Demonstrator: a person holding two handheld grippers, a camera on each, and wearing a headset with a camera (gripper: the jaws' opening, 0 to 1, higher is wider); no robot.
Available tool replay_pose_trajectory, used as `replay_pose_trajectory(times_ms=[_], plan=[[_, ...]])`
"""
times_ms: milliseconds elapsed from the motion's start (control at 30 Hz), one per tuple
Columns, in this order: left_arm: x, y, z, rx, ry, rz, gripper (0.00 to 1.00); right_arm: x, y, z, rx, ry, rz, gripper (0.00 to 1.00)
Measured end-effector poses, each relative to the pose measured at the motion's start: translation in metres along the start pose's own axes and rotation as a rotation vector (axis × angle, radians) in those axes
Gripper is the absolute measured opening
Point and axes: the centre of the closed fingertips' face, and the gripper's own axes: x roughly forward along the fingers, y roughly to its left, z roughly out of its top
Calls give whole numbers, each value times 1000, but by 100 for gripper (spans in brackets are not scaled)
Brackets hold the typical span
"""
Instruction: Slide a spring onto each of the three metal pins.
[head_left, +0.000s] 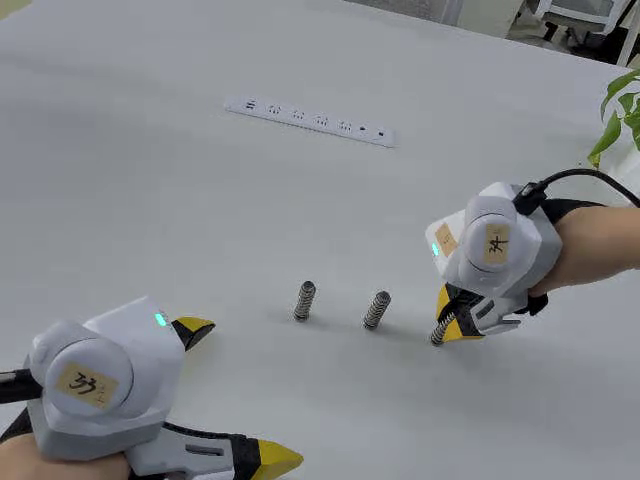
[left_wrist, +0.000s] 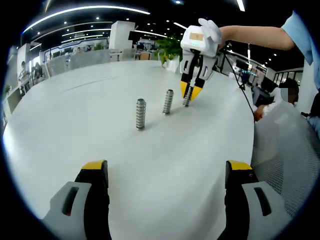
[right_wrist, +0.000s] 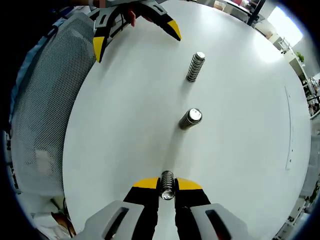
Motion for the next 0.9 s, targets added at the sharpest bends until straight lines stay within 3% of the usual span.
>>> replay_pose_trajectory(times_ms=[367, 467, 633, 767, 900], plan=[[0, -2, 1, 1, -2, -1, 97, 1, -2, 0, 9, -17, -12, 9], [0, -2, 1, 1, -4, 0, 97, 0, -3, 3, 27, -40, -24, 15], [-2, -3, 2, 4, -6, 3, 96, -3, -4, 5, 71, -89, -47, 40], [-3, -3, 4, 6, -11, 8, 97, -7, -5, 11, 130, -179, -82, 57], [-4, -3, 7, 9, -17, 12, 97, -11, -2, 13, 206, -249, -102, 81]])
